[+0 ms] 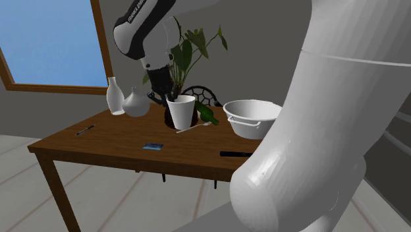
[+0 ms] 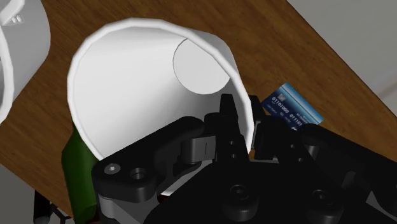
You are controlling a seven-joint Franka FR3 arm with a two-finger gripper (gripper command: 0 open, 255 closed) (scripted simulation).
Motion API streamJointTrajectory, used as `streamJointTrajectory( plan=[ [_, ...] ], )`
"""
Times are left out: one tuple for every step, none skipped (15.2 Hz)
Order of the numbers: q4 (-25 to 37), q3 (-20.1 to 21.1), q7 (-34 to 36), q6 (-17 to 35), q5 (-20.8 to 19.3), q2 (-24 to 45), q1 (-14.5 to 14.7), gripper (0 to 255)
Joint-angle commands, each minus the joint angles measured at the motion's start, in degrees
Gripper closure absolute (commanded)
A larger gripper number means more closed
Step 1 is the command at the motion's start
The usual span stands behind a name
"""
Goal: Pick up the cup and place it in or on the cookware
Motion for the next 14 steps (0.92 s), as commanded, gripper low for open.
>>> streamJointTrajectory(
  plan=[
    [0.94, -0.06, -0.45, -1.39, 0.23, -0.51, -0.01, 255],
    [1.54, -0.07, -0.64, -2.13, 0.33, -0.67, 0.0, 255],
    [2.15, -0.08, -0.82, -2.86, 0.42, -0.82, 0.01, 255],
    [2.78, -0.08, -1.0, -3.6, 0.5, -0.96, 0.01, 255],
    [3.41, -0.09, -1.18, -4.34, 0.58, -1.08, 0.02, 255],
    [4.06, -0.09, -1.35, -5.08, 0.66, -1.19, 0.02, 255],
    [4.72, -0.1, -1.52, -5.82, 0.72, -1.29, 0.03, 255],
    [5.4, -0.1, -1.68, -6.56, 0.79, -1.38, 0.03, 255],
    [6.08, -0.11, -1.84, -7.3, 0.84, -1.45, 0.03, 255],
    [6.78, -0.11, -2.0, -8.05, 0.9, -1.51, 0.03, 255],
    [7.5, -0.11, -2.16, -8.79, 0.95, -1.56, 0.04, 255],
    [8.22, -0.11, -2.31, -9.54, 0.99, -1.6, 0.04, 255],
    [8.96, -0.1, -2.46, -10.28, 1.03, -1.62, 0.04, 255],
    [9.71, -0.1, -2.61, -11.03, 1.06, -1.63, 0.04, 255]
  ],
)
